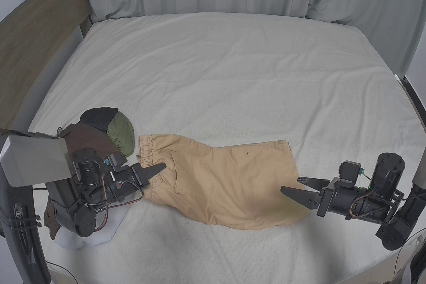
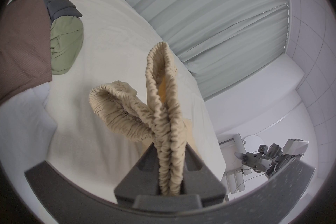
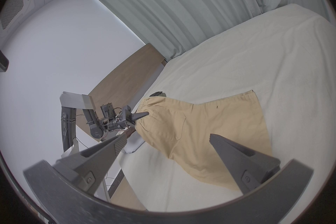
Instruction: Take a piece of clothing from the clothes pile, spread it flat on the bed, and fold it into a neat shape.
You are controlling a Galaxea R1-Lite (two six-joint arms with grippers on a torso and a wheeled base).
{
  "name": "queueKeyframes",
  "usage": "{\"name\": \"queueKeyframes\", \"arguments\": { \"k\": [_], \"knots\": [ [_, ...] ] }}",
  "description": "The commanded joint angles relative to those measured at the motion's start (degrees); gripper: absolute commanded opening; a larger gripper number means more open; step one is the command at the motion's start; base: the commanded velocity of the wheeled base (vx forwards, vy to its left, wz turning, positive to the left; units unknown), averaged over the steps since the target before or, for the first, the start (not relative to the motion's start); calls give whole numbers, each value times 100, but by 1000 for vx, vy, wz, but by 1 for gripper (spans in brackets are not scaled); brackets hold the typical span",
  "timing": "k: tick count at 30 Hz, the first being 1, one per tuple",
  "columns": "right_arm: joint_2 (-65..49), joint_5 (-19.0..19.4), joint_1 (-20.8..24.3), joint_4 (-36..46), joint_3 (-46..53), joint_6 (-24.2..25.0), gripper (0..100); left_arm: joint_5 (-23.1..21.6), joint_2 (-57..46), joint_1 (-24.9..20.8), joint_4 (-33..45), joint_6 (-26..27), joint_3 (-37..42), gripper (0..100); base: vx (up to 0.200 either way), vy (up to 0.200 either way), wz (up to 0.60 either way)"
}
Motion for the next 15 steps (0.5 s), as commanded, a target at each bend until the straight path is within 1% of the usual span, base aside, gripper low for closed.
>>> {"name": "queueKeyframes", "arguments": {
  "k": [1, 5, 10, 15],
  "knots": [
    [-7, 1, 1, -1, 10, 1, 100, 13, -242, -120, 1, -46, 15, 0, 0, 0, 0],
    [-7, 1, 10, -1, 10, -8, 100, 30, -268, -234, -8, -37, 6, 0, 0, 0, 0],
    [-51, -8, 37, -1, 36, -25, 100, 241, -268, -383, -8, -46, -38, 0, 0, 0, 0],
    [-86, -8, 54, -1, 36, -17, 100, 267, -286, -515, -8, -46, -108, 0, 0, 0, 0]
  ]
}}
